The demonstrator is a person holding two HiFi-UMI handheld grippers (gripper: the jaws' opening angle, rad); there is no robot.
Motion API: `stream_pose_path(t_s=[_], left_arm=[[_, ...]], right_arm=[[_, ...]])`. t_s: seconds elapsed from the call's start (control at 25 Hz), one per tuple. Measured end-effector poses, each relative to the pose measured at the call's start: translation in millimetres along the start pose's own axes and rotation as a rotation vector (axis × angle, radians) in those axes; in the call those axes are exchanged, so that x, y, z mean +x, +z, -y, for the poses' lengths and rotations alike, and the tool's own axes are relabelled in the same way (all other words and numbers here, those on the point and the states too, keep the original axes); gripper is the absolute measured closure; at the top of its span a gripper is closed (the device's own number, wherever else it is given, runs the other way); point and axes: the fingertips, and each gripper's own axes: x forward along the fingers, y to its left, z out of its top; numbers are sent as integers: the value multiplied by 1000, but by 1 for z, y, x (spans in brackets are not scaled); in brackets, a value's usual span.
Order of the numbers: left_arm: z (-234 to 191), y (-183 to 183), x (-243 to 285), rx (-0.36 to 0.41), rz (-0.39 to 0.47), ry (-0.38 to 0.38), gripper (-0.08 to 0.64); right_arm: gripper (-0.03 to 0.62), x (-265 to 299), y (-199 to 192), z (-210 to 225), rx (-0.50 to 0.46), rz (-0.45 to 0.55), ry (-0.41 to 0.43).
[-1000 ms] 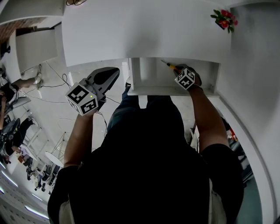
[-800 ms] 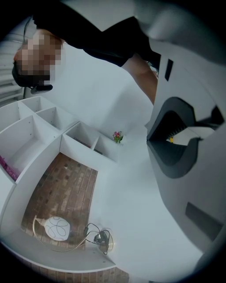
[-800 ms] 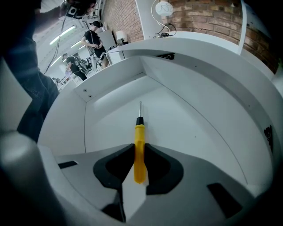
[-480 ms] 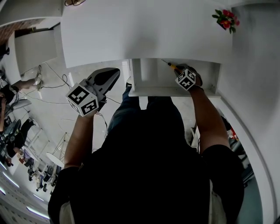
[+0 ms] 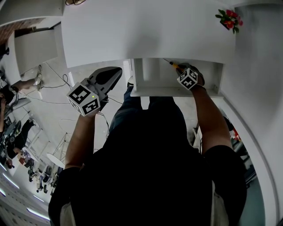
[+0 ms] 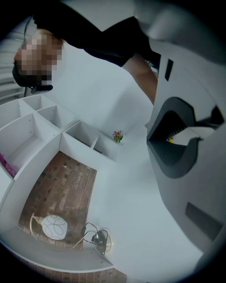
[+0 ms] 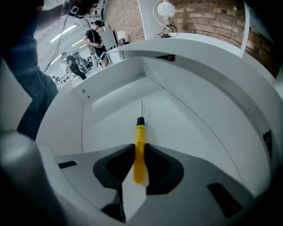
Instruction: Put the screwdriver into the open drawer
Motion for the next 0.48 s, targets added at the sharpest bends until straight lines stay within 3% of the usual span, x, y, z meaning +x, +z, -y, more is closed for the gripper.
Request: stream_pose_path(t_s=[0.48], left_arm=[[-1,1,3,-8,0,-4,545]], right_arm=[[486,0,5,-1,13,7,14]])
